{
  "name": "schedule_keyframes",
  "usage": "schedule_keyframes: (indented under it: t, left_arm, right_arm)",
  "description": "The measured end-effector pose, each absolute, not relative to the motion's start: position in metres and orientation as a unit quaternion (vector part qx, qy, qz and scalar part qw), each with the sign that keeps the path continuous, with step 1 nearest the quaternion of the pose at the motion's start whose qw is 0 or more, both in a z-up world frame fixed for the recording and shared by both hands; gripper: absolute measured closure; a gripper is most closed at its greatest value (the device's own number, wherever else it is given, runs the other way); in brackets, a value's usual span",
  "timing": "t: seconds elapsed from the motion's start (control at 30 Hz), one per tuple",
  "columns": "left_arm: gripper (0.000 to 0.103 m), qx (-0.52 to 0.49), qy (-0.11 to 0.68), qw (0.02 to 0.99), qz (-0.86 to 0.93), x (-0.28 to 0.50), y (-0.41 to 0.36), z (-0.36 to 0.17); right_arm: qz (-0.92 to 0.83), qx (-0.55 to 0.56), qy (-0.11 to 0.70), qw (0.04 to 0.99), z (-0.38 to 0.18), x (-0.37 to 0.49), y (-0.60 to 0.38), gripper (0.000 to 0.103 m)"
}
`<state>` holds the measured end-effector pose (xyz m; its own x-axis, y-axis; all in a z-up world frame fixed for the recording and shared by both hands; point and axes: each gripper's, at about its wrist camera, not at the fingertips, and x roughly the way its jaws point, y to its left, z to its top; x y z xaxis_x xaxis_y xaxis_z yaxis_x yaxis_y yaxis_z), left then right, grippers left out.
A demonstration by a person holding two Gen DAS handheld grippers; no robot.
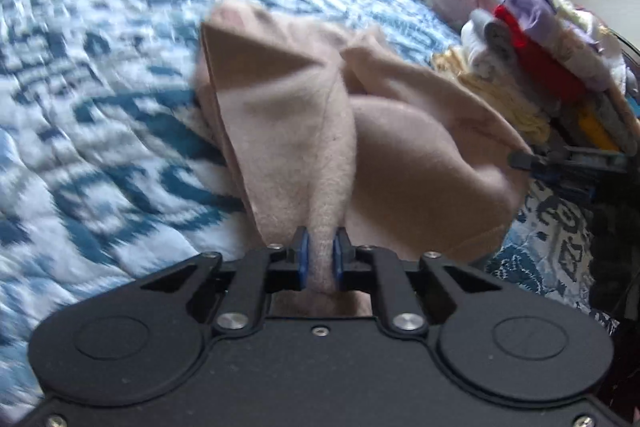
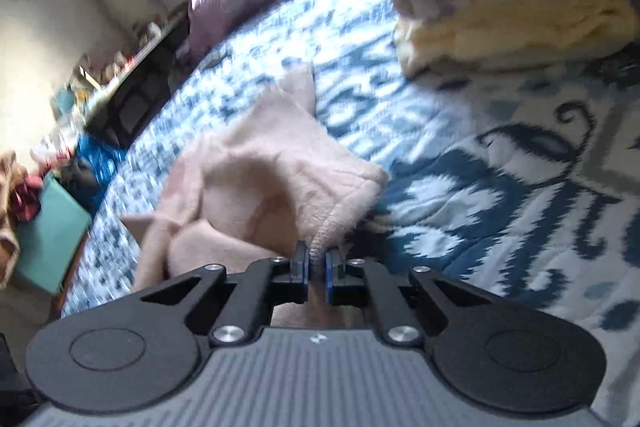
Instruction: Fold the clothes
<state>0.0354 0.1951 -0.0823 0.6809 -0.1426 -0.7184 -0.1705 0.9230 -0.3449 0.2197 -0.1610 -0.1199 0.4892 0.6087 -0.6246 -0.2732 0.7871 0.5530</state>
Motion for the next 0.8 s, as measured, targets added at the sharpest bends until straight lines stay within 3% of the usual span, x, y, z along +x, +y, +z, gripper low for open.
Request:
schedule_keyframes:
  t: [0.23,0.4,0.47,0.53,0.63,0.7,0.8]
  left_arm:
    - [0.094,-0.171,0.371,0.912,0.027,-0.023,0.209,-0.048]
    - [0.092,-0.144,0.426,0.892,0.054,-0.067,0.211,-0.082]
    - [0.073,-0.142,0.442,0.884,0.051,-0.075,0.213,-0.092]
    - [0.062,-0.152,0.438,0.885,0.051,-0.082,0.219,-0.092]
    - [0.061,-0.166,0.423,0.889,0.057,-0.081,0.231,-0.086]
    - [0.060,-0.173,0.412,0.892,0.064,-0.071,0.240,-0.081]
    - [0.059,-0.182,0.400,0.895,0.075,-0.050,0.253,-0.077]
  right_arm:
    - [0.264,0.210,0.425,0.840,-0.090,0.149,-0.200,0.094]
    - [0.247,0.175,0.484,0.821,-0.113,0.089,-0.209,0.094]
    - [0.245,0.129,0.530,0.802,-0.132,0.078,-0.202,0.093]
    - [0.241,0.117,0.519,0.812,-0.127,0.083,-0.207,0.089]
    - [0.234,0.100,0.503,0.826,-0.119,0.089,-0.215,0.082]
    - [0.229,0.088,0.492,0.836,-0.114,0.093,-0.221,0.068]
    - [0.222,0.072,0.474,0.849,-0.106,0.100,-0.229,0.067]
